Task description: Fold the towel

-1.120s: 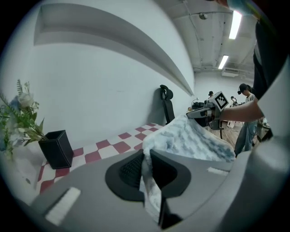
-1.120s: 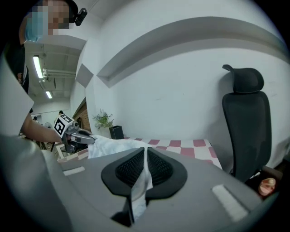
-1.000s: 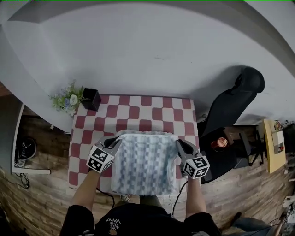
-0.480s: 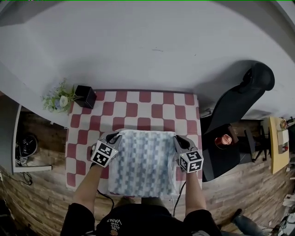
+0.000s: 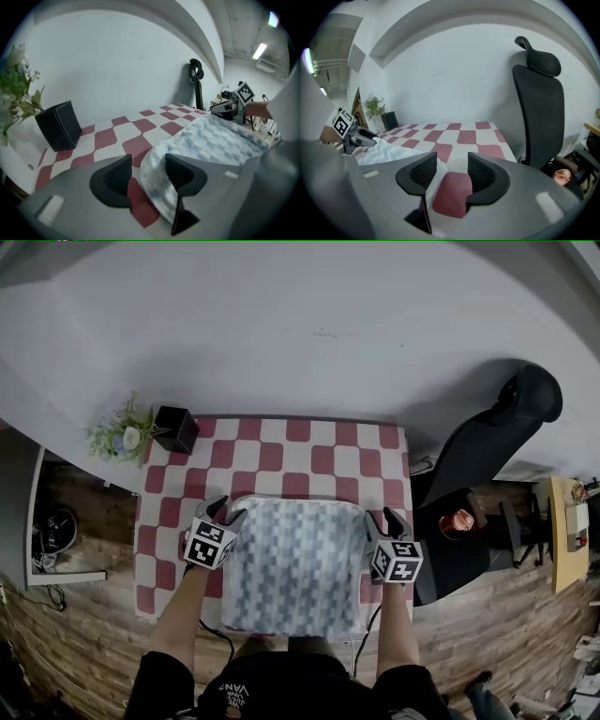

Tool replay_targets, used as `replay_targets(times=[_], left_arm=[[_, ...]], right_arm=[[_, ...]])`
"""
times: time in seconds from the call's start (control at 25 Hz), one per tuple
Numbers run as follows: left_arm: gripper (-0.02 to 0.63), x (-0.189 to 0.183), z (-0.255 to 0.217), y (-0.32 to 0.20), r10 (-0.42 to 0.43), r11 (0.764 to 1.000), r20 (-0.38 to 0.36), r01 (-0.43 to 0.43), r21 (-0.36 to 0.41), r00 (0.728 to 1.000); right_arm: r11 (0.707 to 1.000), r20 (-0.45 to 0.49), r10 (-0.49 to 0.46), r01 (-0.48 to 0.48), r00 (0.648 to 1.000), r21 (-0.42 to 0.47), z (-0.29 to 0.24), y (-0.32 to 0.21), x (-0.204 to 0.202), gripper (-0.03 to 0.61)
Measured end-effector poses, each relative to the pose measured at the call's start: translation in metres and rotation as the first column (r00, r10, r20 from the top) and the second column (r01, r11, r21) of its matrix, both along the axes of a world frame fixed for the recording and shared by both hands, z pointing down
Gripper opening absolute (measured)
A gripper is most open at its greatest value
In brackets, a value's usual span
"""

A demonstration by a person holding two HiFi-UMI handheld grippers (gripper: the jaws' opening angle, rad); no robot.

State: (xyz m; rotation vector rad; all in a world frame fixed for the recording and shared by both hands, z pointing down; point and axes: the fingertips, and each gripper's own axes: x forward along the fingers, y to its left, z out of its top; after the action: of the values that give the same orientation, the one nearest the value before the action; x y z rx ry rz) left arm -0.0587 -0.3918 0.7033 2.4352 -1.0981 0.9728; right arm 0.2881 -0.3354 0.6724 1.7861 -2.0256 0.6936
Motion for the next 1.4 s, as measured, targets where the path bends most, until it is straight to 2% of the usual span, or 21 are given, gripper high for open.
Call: replay_targets(times=[0.16,0.28,0.36,0.44,0.52,0.68,0.88,1.0,1.2,1.4], left_arm=[[0.218,-0.006,-0.001,-0.006,-0.054,0.998,-0.078,0.051,-0.046,0.995],[0.229,-0.008,-0.005,-0.007,-0.076,0.994,-0.157,0.062,-0.088,0.985],[0.265,-0.011,-0.007,-0.009,-0.112,0.987,-0.235,0.080,-0.139,0.966],[0.303,-0.017,-0.012,-0.010,-0.164,0.976,-0.314,0.108,-0.189,0.935],[0.320,-0.022,-0.018,-0.007,-0.177,0.974,-0.345,0.113,-0.198,0.922],[0.337,-0.030,-0.037,0.005,-0.160,0.981,-0.391,0.104,-0.162,0.906],[0.336,-0.058,-0.067,0.024,-0.185,0.983,-0.428,0.169,-0.076,0.885],[0.336,-0.071,-0.078,0.050,-0.166,0.985,-0.419,0.172,-0.023,0.893],[0.336,-0.078,-0.073,0.104,-0.110,0.993,-0.399,0.122,0.004,0.910],[0.336,-0.074,-0.063,0.158,-0.022,1.000,-0.383,0.025,0.001,0.923]], right_arm=[[0.995,0.029,0.094,-0.094,0.995,0.021,-0.012,0.012,0.022,0.196],[0.995,0.036,0.095,-0.096,0.995,0.027,-0.018,0.024,0.020,0.196],[0.995,0.038,0.094,-0.095,0.995,0.031,-0.020,0.033,0.017,0.196],[0.994,0.047,0.102,-0.104,0.994,0.039,-0.023,0.041,0.016,0.196],[0.992,0.054,0.111,-0.113,0.992,0.048,-0.027,0.050,0.015,0.196],[0.989,0.066,0.126,-0.130,0.990,0.072,-0.037,0.070,0.011,0.196],[0.983,0.087,0.144,-0.153,0.986,0.106,-0.052,0.101,-0.001,0.196],[0.980,0.103,0.153,-0.164,0.983,0.110,-0.054,0.125,-0.013,0.196],[0.973,0.138,0.198,-0.212,0.971,0.095,-0.043,0.169,-0.038,0.196],[0.963,0.159,0.237,-0.253,0.958,0.090,-0.039,0.210,-0.059,0.196]])
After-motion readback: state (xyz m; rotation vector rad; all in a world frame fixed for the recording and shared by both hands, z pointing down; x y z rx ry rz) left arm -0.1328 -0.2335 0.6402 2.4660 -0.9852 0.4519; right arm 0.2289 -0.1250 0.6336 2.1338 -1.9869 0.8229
